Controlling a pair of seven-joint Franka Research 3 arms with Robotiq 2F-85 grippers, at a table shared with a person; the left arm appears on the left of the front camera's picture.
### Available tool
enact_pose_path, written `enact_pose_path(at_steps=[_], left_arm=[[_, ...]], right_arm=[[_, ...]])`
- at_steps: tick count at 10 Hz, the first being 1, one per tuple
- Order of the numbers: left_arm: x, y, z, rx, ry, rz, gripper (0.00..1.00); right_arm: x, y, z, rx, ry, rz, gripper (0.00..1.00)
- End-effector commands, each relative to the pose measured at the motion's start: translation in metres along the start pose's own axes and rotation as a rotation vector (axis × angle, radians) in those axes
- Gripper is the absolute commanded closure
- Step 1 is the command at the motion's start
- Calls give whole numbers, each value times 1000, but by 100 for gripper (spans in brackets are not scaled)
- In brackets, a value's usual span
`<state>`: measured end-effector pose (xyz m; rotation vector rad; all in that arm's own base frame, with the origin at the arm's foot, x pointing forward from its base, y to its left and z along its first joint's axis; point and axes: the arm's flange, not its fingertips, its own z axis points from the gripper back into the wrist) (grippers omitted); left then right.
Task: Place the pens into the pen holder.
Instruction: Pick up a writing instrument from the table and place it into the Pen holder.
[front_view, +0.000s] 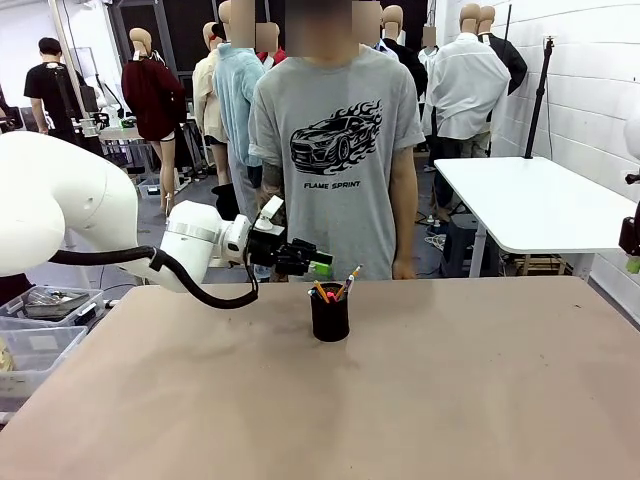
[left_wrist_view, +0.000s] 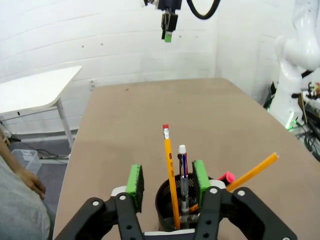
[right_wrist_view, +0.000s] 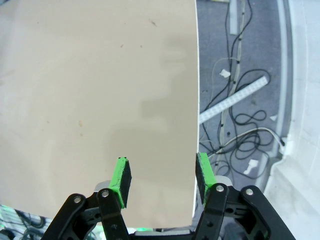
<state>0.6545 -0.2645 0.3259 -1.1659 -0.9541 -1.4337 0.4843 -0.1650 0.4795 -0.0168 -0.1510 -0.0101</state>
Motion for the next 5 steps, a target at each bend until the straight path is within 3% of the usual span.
enact_pose_path(at_steps=[1, 2, 5], left_arm=[[26, -20, 33, 12, 222, -4, 31], [38, -26, 55, 46, 311, 31, 31], [53, -74, 128, 193, 678, 329, 31]], right_arm=[[-2, 0, -3, -2, -14, 12, 34], [-2, 0, -3, -2, -14, 12, 34], [-2, 0, -3, -2, -14, 12, 34]])
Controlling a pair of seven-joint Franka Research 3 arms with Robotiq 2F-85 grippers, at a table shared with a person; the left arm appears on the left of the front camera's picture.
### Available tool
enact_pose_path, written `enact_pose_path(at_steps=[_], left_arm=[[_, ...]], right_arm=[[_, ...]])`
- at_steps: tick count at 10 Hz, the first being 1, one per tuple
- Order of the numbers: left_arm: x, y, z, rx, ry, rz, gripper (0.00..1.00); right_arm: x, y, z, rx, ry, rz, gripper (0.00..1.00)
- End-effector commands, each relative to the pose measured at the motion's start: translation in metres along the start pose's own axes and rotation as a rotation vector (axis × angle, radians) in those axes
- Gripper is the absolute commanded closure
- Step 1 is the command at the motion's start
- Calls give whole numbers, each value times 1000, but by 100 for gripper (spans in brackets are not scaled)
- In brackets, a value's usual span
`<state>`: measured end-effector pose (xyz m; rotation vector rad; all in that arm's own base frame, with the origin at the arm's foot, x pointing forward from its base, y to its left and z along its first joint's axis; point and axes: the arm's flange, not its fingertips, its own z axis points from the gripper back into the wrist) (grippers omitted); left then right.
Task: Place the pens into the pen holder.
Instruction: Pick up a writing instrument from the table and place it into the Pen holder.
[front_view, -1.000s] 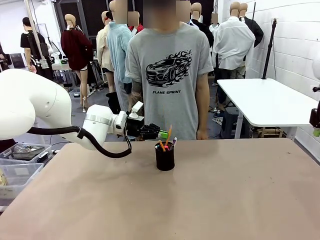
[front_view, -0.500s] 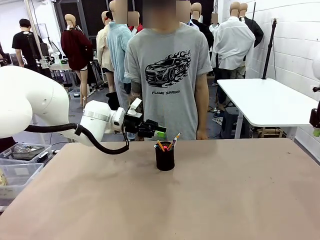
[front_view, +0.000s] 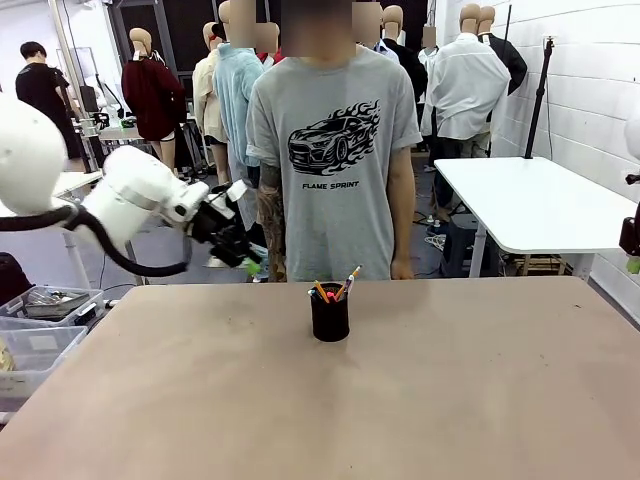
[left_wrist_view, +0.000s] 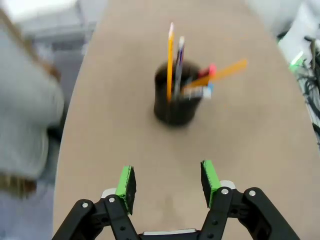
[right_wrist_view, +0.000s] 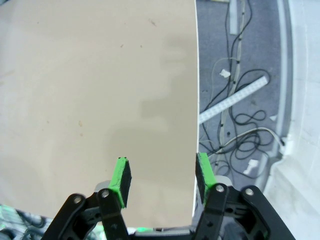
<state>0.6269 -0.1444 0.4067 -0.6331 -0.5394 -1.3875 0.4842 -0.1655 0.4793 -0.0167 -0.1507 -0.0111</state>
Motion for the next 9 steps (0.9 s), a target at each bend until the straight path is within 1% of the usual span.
enact_pose_path(at_steps=[1, 2, 3, 4, 5, 6, 7, 8, 9], left_arm=[[-22, -37, 21, 78, 275, 259, 31], [-36, -46, 48, 167, 277, 340, 31], [-49, -55, 76, 255, 334, 436, 31], [-60, -63, 98, 373, 439, 592, 31], [-76, -72, 120, 438, 552, 737, 31], [-90, -81, 141, 513, 607, 844, 31], [-104, -90, 160, 585, 629, 922, 31], [-120, -98, 177, 713, 692, 1030, 31], [-131, -104, 189, 750, 701, 1080, 31]], right_arm=[[-2, 0, -3, -2, -15, 13, 34], [-2, 0, -3, -2, -15, 13, 34], [-2, 0, -3, -2, -15, 13, 34], [-2, 0, -3, -2, -15, 13, 34], [-2, 0, -3, -2, -15, 13, 34], [-2, 0, -3, -2, -15, 13, 34], [-2, 0, -3, -2, -15, 13, 34], [-2, 0, -3, -2, -15, 13, 34], [-2, 0, -3, -2, -15, 13, 34]])
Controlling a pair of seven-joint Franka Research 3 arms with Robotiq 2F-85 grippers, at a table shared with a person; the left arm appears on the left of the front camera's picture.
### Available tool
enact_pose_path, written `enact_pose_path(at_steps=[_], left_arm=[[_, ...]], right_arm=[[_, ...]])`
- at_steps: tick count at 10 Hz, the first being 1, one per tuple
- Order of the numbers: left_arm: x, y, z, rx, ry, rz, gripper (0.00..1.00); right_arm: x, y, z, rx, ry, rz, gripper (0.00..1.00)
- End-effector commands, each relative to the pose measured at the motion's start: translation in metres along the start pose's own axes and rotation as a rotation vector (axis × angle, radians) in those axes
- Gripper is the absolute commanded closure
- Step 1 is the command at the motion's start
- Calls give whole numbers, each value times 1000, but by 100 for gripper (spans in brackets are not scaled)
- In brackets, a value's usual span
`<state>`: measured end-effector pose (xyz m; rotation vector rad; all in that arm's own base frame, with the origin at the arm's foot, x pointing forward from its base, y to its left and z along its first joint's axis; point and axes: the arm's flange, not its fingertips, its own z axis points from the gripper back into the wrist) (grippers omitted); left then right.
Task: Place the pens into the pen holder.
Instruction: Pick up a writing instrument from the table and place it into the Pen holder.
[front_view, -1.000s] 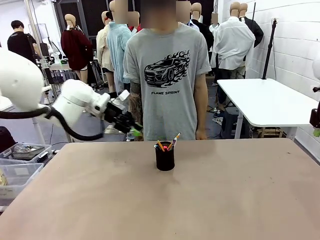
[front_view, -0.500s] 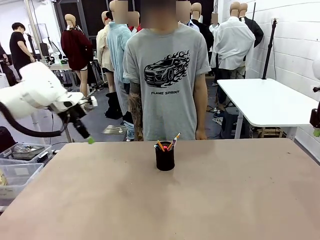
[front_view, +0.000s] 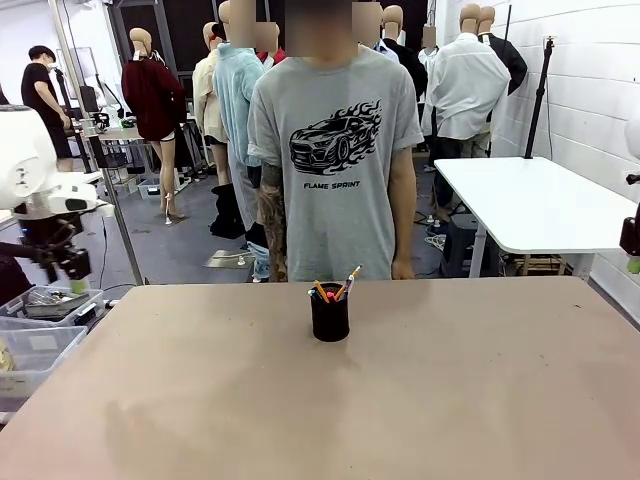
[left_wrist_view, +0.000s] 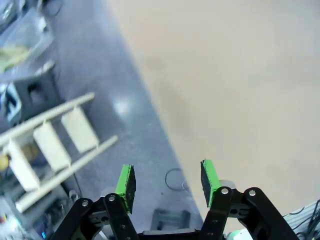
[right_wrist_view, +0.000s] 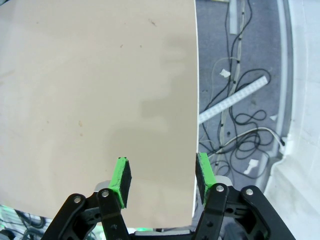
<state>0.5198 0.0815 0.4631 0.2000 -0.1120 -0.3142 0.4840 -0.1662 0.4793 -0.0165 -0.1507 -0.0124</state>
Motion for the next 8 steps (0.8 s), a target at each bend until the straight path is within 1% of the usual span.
enact_pose_path(at_steps=[1, 2, 3, 4, 5, 6, 7, 8], left_arm=[[-12, 0, 3, 7, 64, 100, 31], [-19, 6, 3, -19, 65, 143, 11], [-24, 11, 1, -16, 62, 189, 0], [-28, 11, -2, -27, 83, 226, 0], [-29, 9, -4, -21, 57, 215, 0], [-23, -4, -13, -19, 76, 226, 0], [-24, 15, -3, -15, 85, 191, 0], [-24, 15, -3, -15, 85, 191, 0]], right_arm=[[-1, 1, -3, -3, -15, 14, 34], [-1, 1, -3, -3, -15, 14, 34], [-1, 1, -3, -3, -15, 14, 34], [-1, 1, -3, -3, -15, 14, 34], [-1, 1, -3, -3, -15, 14, 34], [-1, 1, -3, -3, -15, 14, 34], [-1, 1, -3, -3, -15, 14, 34], [-1, 1, -3, -3, -15, 14, 34]])
